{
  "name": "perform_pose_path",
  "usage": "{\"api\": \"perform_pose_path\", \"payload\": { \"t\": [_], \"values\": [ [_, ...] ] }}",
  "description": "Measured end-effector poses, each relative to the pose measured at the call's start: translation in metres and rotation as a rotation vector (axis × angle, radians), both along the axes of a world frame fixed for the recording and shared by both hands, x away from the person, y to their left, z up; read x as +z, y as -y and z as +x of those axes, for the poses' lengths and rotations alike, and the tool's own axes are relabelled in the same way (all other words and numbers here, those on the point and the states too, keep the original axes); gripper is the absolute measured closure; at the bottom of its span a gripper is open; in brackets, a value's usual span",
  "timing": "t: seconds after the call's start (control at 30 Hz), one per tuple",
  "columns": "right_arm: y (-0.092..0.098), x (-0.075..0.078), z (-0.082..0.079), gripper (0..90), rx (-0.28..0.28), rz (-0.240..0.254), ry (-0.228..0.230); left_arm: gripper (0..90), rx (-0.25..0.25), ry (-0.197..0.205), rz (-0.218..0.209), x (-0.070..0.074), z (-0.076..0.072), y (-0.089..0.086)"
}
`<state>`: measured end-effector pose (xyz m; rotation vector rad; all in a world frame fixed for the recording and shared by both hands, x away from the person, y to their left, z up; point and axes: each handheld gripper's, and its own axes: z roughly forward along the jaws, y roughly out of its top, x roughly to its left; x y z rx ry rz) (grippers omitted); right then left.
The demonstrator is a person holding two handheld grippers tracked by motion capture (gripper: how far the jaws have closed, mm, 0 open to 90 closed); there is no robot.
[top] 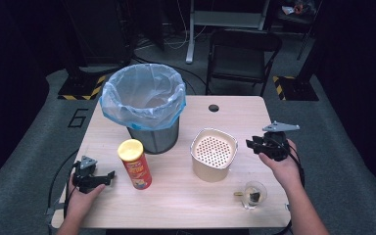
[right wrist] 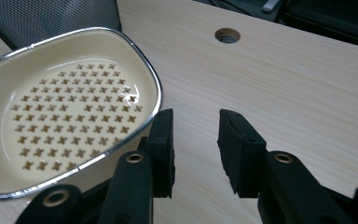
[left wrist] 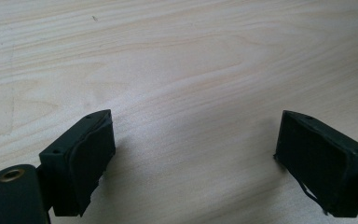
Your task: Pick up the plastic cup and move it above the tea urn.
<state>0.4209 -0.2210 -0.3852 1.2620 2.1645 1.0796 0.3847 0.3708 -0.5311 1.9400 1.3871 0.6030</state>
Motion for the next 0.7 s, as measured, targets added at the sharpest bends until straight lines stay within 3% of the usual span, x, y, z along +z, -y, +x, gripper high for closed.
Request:
{"api": "perform_pose_path", "payload": {
  "t": [0.13, 0.43, 0.7],
  "values": [
    [-0.012, 0.0, 0.01, 65.8, 0.034, 0.018, -0.017, 11.4, 0.0, 0.0, 0.0, 0.0, 0.0, 0.0],
    [-0.028, -0.01, 0.025, 66.1, 0.07, 0.004, -0.042, 11.4, 0.0, 0.0, 0.0, 0.0, 0.0, 0.0],
    [-0.037, -0.023, 0.034, 74.4, 0.088, 0.011, -0.093, 11.4, 0.0, 0.001, 0.001, 0.0, 0.0, 0.0]
  ]
}}
